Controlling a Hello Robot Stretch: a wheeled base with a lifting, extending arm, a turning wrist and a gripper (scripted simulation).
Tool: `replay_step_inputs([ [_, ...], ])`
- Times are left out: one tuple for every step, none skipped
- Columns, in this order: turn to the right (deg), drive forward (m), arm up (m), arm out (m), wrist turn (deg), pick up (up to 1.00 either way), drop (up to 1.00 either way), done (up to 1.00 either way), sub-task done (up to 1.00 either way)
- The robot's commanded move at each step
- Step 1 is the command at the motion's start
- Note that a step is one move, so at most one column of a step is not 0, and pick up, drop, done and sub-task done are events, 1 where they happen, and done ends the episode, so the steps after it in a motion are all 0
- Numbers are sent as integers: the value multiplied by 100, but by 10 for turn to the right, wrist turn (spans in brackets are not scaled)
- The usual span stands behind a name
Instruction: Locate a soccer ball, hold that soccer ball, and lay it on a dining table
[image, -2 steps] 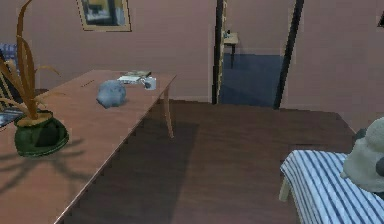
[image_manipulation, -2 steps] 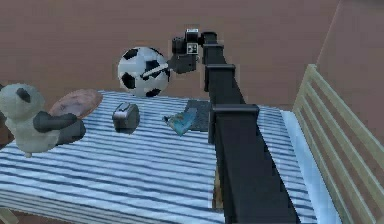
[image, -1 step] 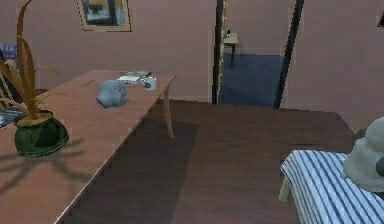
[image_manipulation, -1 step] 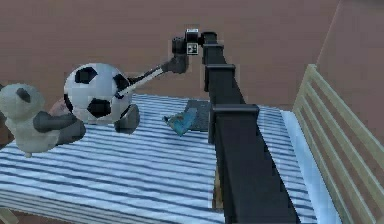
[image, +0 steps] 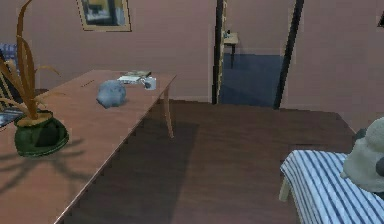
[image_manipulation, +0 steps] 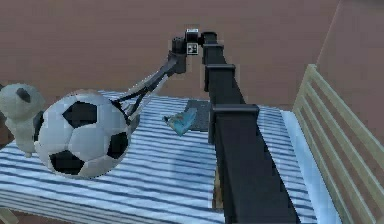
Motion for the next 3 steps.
replay_step_inputs([
  [0, 0, 0, 0, -60, 0, 0, 0, 0],
  [0, 0, 0, -46, 0, 0, 0, 0, 0],
  [0, 100, 0, 0, 0, 0, 0, 0, 0],
])
